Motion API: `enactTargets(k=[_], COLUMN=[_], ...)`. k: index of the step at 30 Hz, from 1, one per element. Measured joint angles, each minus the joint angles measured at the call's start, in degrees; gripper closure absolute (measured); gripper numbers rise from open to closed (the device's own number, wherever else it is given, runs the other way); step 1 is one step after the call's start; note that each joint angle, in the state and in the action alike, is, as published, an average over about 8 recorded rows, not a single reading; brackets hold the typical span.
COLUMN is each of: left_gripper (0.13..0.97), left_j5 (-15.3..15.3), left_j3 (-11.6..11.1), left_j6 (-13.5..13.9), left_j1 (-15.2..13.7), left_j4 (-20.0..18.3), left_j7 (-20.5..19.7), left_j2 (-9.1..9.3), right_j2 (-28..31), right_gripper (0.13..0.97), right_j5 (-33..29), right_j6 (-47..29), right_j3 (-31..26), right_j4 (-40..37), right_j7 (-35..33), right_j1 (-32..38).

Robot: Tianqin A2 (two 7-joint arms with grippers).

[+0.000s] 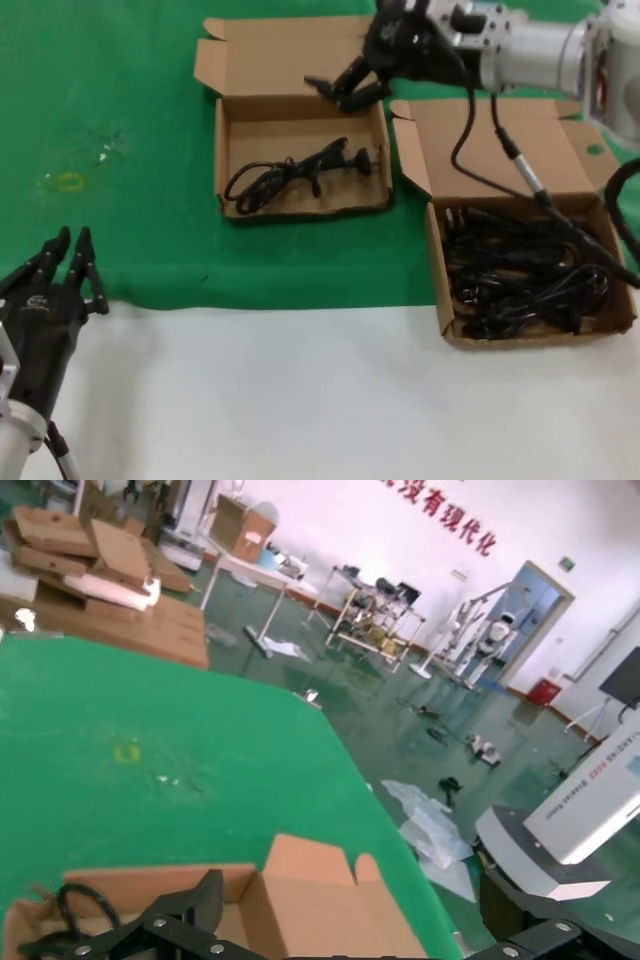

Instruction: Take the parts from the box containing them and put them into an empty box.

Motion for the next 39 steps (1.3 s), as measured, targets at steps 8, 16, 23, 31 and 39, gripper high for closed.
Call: enactTargets(k=[8,16,23,31,39], left_gripper=[0.846,0.715,0.596,0.431,0.351], left_j5=[0.0,0.0,-0.01,0.0,0.0], left_j3=[0.0,0.0,0.0,0.0,0.0], left_j6=[0.0,0.0,0.0,0.0,0.0], left_j1=[0.0,0.0,0.0,0.0,0.0], left_j4=[0.0,0.0,0.0,0.0,0.0], left_j7=[0.0,0.0,0.0,0.0,0.0], left_j2=[0.0,0.0,0.0,0.0,0.0], right_j2=[0.4,0.96,1.46,2.04,2.61], right_gripper=[0.175,0.137,0.129,0.129,0.129], right_j5=[-0.72,-1.74,-2.66,-3.71,-4.74], right_j6=[3.49,8.42,12.78,17.87,22.9], right_j3=[2.6,6.27,9.56,13.34,17.09], right_j4=[5.35,12.91,19.67,27.45,35.16], right_j7=[2.45,5.92,8.98,12.57,16.08], right_j1=[-5.83,-14.01,-21.29,-29.75,-38.09])
